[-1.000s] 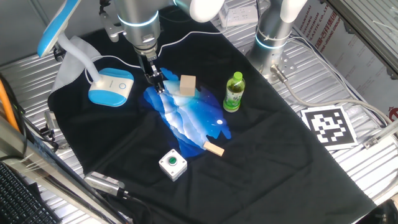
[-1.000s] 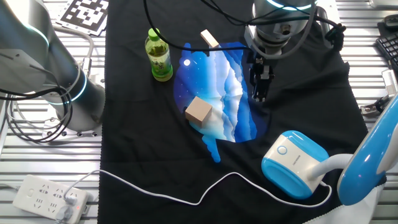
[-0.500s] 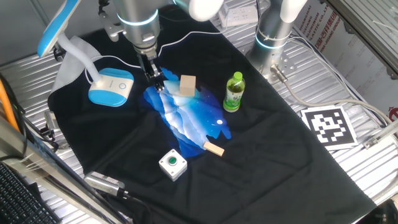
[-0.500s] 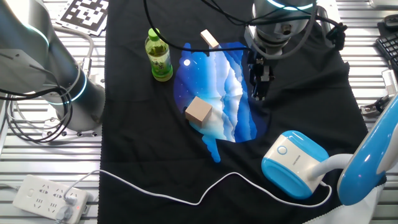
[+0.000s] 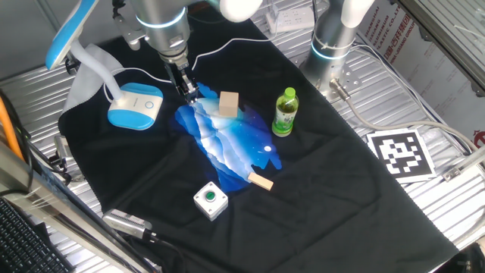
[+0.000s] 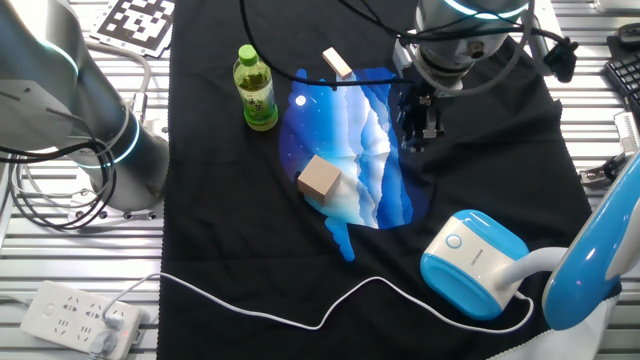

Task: Turn on the desk lamp by pressing the button

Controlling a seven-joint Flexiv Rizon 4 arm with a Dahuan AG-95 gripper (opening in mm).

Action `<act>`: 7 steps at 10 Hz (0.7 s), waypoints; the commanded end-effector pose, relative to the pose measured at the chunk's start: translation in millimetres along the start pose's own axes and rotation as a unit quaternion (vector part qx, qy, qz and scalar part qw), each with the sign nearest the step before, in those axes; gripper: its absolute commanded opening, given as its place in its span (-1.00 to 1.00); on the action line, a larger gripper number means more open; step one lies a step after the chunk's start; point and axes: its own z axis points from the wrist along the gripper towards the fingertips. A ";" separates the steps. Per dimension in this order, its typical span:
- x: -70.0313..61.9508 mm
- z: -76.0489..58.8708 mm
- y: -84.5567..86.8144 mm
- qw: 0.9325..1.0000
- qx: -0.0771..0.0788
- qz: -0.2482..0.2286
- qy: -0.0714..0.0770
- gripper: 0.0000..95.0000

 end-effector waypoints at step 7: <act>2.9 -0.5 -1.1 1.000 0.012 0.004 -0.009 -1.00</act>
